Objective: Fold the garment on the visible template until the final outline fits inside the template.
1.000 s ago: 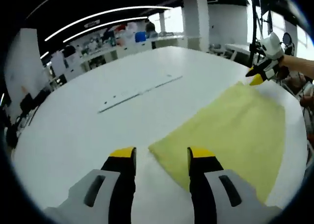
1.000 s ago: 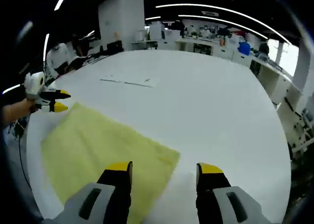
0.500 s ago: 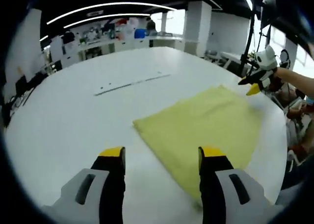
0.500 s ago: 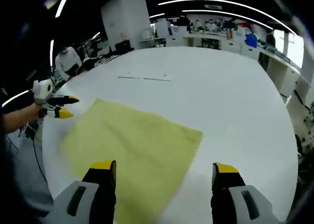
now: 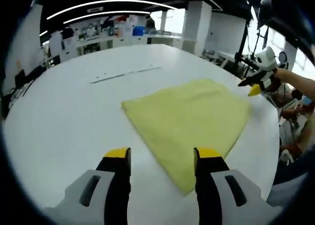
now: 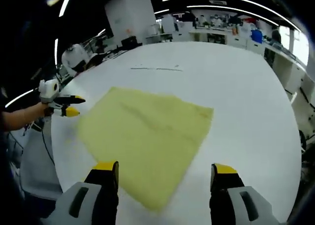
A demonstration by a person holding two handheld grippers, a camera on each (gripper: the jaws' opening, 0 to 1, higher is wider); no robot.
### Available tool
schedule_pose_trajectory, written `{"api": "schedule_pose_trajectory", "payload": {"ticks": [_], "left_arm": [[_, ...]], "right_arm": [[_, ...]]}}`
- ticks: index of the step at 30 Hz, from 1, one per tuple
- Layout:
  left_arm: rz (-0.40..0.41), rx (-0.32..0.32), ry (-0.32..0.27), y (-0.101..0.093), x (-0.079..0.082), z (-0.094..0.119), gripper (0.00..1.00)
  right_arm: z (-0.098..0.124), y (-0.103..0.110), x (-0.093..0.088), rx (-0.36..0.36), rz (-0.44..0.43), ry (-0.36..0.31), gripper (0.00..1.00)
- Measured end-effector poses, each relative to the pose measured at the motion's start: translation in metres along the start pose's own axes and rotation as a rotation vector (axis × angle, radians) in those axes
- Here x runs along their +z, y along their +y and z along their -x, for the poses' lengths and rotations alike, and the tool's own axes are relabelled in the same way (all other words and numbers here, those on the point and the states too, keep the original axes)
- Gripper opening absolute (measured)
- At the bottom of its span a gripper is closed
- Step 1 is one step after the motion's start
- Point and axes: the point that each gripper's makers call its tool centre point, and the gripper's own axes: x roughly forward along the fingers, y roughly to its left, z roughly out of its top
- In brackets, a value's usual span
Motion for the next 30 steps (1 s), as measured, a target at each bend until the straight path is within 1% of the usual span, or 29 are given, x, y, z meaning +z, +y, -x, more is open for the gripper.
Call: {"api": "schedule_pose_trajectory", "payload": {"ticks": [3, 7, 9, 11, 14, 17, 19, 23, 27, 30], "left_arm": [[0.007, 0.002, 0.007, -0.005, -0.007, 0.002, 0.43], [0.033, 0.001, 0.014, -0.009, -0.017, 0.003, 0.39], [0.025, 0.014, 0.028, -0.009, -0.023, 0.004, 0.36], [0.025, 0.014, 0.023, -0.012, -0.026, 0.005, 0.33], [0.052, 0.013, 0.031, -0.013, -0.031, 0.004, 0.32], [0.072, 0.021, 0.029, -0.013, -0.034, 0.004, 0.3], [0.093, 0.015, 0.03, -0.015, -0.036, 0.003, 0.28], [0.116, 0.004, 0.041, -0.019, -0.041, 0.002, 0.23], [0.138, -0.005, 0.041, -0.022, -0.044, 0.003, 0.2], [0.165, -0.013, 0.06, -0.026, -0.049, 0.004, 0.17]], "right_arm": [[0.002, 0.003, -0.009, -0.001, -0.015, 0.004, 0.65], [0.002, 0.009, -0.023, 0.006, -0.034, 0.016, 0.59], [0.002, 0.008, -0.028, -0.004, -0.054, 0.017, 0.56], [0.003, 0.008, -0.033, -0.007, -0.066, 0.015, 0.52], [0.004, 0.008, -0.04, -0.017, -0.079, 0.02, 0.49], [0.005, 0.008, -0.044, -0.021, -0.095, 0.01, 0.44], [0.005, 0.008, -0.046, -0.021, -0.107, 0.007, 0.39], [0.004, 0.008, -0.052, -0.037, -0.115, 0.009, 0.34], [0.006, 0.007, -0.054, -0.044, -0.155, -0.001, 0.23], [0.005, 0.006, -0.058, -0.056, -0.146, 0.006, 0.16]]}}
